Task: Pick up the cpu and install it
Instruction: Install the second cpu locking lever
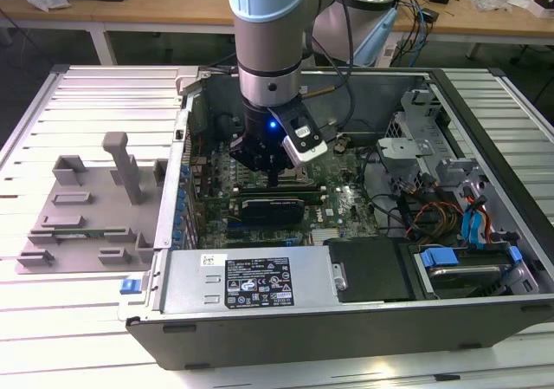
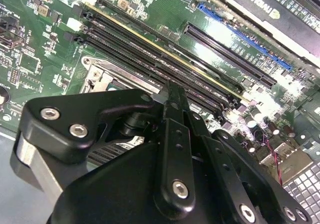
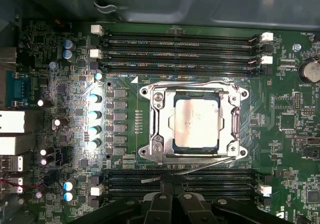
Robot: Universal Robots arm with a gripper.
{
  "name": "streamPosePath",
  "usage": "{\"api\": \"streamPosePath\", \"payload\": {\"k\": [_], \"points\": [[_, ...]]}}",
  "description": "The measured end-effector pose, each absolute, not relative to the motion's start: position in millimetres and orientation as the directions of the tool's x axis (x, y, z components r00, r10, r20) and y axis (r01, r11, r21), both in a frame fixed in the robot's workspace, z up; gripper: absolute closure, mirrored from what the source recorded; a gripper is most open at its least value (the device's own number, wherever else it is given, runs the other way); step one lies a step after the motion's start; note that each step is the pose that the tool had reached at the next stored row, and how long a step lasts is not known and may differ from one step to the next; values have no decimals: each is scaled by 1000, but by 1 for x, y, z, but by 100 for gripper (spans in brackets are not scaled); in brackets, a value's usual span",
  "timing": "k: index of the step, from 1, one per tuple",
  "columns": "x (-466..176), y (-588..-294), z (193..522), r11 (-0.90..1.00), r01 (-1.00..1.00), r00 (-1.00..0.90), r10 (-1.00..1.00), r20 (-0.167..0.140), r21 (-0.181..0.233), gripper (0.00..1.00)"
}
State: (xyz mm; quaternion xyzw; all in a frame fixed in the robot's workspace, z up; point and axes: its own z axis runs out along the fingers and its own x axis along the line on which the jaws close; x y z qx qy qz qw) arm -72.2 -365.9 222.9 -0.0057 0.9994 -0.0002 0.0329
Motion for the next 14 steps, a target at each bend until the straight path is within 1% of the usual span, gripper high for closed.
{"api": "streamPosePath", "payload": {"k": [7, 14], "points": [[-73, -366, 222, 1000, -11, -998, -11, -66, 1, 89], [-77, -371, 221, 998, -17, -997, -12, -80, 56, 89]]}}
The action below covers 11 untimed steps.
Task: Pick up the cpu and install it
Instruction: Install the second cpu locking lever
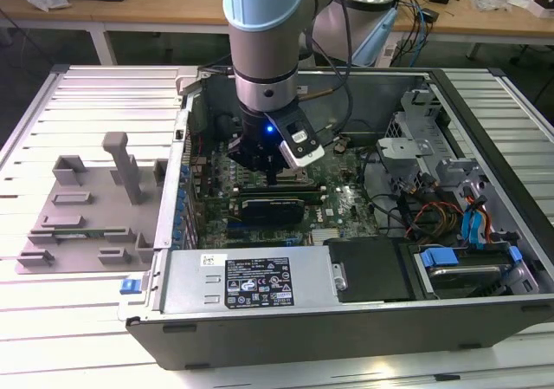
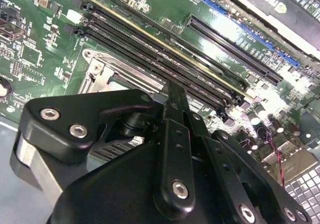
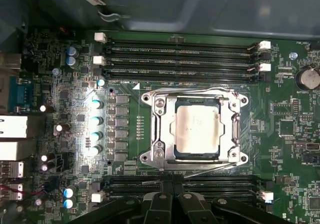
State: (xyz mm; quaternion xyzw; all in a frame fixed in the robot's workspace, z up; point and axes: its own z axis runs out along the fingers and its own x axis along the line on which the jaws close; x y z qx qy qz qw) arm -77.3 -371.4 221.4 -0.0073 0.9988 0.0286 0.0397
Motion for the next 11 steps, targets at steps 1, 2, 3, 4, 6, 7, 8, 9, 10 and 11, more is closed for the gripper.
{"api": "streamPosePath", "payload": {"k": [1, 2, 3, 4, 6, 7, 8, 9, 10, 11], "points": [[-80, -373, 221, 998, -17, -997, -12, -81, 63, 89], [-84, -374, 219, 997, -17, -997, -11, -82, 70, 89], [-85, -376, 218, 997, -17, -997, -11, -82, 78, 89], [-85, -378, 217, 996, -17, -997, -10, -82, 88, 89], [-86, -381, 215, 994, -17, -997, -8, -83, 109, 89], [-86, -382, 214, 993, -17, -997, -7, -83, 117, 89], [-86, -383, 214, 992, -17, -997, -7, -83, 125, 89], [-86, -384, 213, 990, -17, -997, -6, -83, 138, 89], [-87, -384, 212, 989, -17, -997, -5, -83, 147, 89], [-87, -384, 210, 988, -17, -997, -4, -83, 151, 89]]}}
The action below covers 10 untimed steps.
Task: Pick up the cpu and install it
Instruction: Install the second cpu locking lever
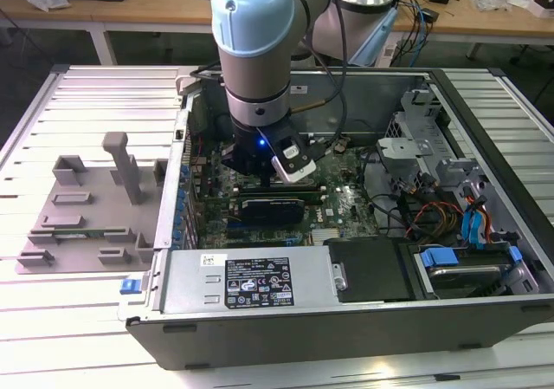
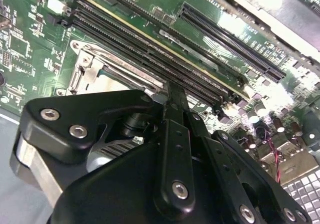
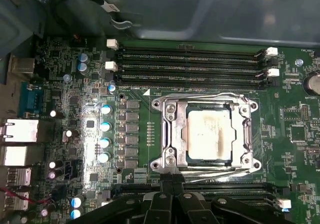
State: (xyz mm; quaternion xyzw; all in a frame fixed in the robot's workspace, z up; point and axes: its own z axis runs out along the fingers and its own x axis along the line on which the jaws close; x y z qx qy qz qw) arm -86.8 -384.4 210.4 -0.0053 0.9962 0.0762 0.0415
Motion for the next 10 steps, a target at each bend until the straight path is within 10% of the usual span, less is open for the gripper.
{"api": "streamPosePath", "payload": {"k": [10], "points": [[-88, -385, 203, 986, -17, -996, -3, -85, 167, 89]]}}
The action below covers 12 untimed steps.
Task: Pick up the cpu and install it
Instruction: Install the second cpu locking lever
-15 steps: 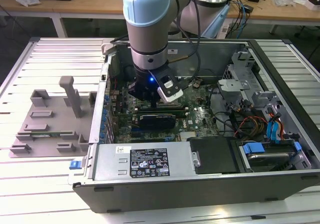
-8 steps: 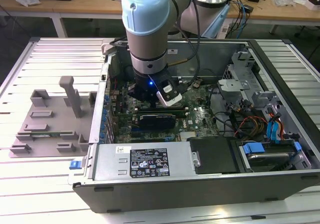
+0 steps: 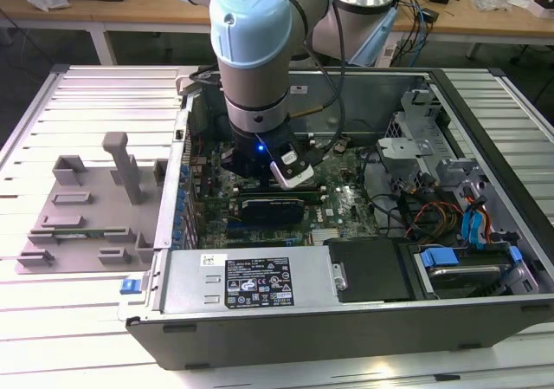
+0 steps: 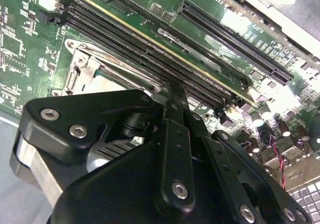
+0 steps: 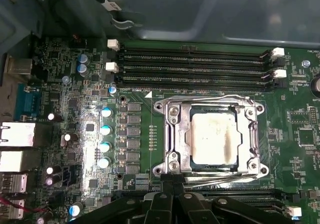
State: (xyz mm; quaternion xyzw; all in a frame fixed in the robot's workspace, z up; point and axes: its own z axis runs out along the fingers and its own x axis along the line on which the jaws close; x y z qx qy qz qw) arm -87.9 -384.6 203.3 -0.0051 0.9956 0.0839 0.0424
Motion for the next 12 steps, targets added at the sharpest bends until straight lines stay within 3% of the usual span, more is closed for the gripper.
{"api": "streamPosePath", "payload": {"k": [10, 12], "points": [[-88, -391, 212, 985, -17, -996, -3, -85, 169, 89], [-88, -391, 212, 982, -19, -995, -1, -96, 187, 89]]}}
